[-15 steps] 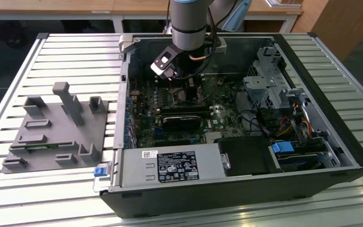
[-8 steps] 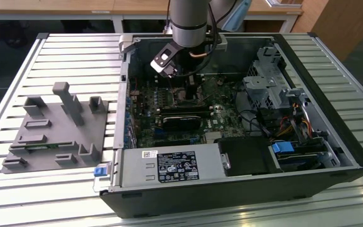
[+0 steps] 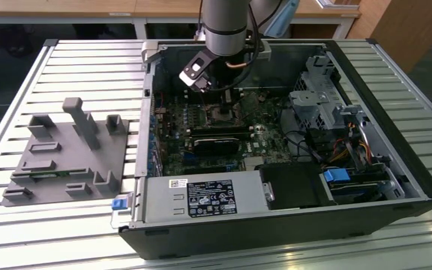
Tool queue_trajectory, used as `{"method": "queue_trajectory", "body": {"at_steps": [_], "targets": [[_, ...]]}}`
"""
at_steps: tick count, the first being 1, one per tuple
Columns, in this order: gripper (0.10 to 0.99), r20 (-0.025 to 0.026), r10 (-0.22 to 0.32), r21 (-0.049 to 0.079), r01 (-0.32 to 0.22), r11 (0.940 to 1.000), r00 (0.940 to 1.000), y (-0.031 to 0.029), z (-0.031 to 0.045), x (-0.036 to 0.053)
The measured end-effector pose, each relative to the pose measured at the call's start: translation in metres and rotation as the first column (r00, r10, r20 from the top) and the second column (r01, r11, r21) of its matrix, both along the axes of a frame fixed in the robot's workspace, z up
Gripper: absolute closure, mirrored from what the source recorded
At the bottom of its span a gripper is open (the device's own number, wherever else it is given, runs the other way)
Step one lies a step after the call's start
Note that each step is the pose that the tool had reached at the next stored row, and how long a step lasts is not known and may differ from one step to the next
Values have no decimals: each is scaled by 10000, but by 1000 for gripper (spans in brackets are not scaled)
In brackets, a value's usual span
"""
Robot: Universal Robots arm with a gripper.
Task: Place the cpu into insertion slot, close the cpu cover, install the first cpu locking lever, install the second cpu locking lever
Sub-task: 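Place the cpu into insertion slot, then close the cpu cover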
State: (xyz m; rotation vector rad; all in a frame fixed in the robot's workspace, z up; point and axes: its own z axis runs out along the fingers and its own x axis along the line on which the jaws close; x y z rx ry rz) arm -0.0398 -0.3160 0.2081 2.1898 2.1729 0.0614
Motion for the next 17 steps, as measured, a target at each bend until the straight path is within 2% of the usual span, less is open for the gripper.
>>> {"method": "queue_trajectory", "body": {"at_steps": [2, 4, 5, 17], "targets": [[914, -4, 0, -3, 0, 10000, 10000, -1, 2, 1], [914, -6, 0, -3, 0, 10000, 10000, -1, 2, 1], [976, -6, 0, -3, 0, 10000, 10000, -1, 2, 1], [976, -13, 0, -4, 0, 10000, 10000, -1, 32, 2]]}}
